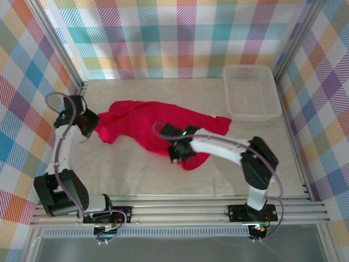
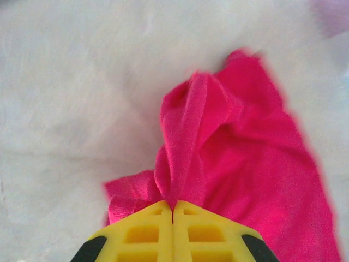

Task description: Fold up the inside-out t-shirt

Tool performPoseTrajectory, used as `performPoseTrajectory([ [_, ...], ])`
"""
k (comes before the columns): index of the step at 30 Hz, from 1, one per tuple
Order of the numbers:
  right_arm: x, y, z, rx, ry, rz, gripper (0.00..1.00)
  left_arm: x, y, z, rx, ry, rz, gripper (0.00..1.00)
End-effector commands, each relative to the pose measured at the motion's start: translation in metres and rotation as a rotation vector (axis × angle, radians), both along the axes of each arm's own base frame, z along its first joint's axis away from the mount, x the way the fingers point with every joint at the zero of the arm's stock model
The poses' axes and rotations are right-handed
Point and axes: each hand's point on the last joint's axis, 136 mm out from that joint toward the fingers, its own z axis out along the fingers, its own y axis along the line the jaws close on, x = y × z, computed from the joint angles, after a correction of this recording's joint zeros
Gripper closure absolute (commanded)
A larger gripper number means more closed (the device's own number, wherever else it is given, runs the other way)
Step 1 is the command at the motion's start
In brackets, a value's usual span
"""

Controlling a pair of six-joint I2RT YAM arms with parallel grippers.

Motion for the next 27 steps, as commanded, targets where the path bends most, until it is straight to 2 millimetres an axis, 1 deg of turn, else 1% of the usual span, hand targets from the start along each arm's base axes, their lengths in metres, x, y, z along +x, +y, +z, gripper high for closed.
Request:
performPoseTrajectory([
  [1,0.052,-0.051,0.102,0.021,-0.265,-0.027,1.00,-0.005,0.010,0.067,-0.011,-0.118,0.051,1.00],
  [2,0.063,-0.063,0.128,0.036,-0.338,-0.043,1.00,-0.005,0.020,0.092,-0.008,-0.179,0.080,1.00],
  [3,0.072,-0.074,0.153,0.056,-0.412,-0.059,1.00,-0.004,0.025,0.113,-0.003,-0.230,0.096,1.00],
  [6,0.084,-0.100,0.219,0.139,-0.572,-0.089,1.00,-0.007,0.037,0.166,0.006,-0.361,0.130,1.00],
  [7,0.086,-0.108,0.239,0.151,-0.613,-0.101,1.00,-0.008,0.038,0.179,0.006,-0.391,0.133,1.00],
  [9,0.086,-0.122,0.273,0.150,-0.690,-0.112,1.00,-0.010,0.038,0.203,0.000,-0.447,0.132,1.00],
  [12,0.079,-0.135,0.312,0.159,-0.787,-0.112,1.00,-0.017,0.035,0.230,0.005,-0.510,0.129,1.00],
  [14,0.072,-0.145,0.335,0.166,-0.849,-0.123,1.00,-0.024,0.034,0.244,0.021,-0.543,0.130,1.00],
  [17,0.057,-0.156,0.369,0.215,-0.939,-0.122,1.00,-0.037,0.032,0.267,0.039,-0.589,0.135,1.00],
  [19,0.046,-0.153,0.383,0.276,-0.969,-0.090,1.00,-0.046,0.027,0.285,0.046,-0.633,0.123,1.00],
  [22,0.023,-0.140,0.401,0.413,-0.967,-0.002,1.00,-0.063,0.012,0.318,0.049,-0.726,0.082,1.00],
  [24,0.005,-0.130,0.411,0.513,-0.947,0.065,1.00,-0.080,0.002,0.344,0.063,-0.792,0.062,1.00],
  [27,-0.023,-0.125,0.433,0.631,-0.947,0.139,1.00,-0.112,-0.012,0.384,0.116,-0.893,0.046,1.00],
])
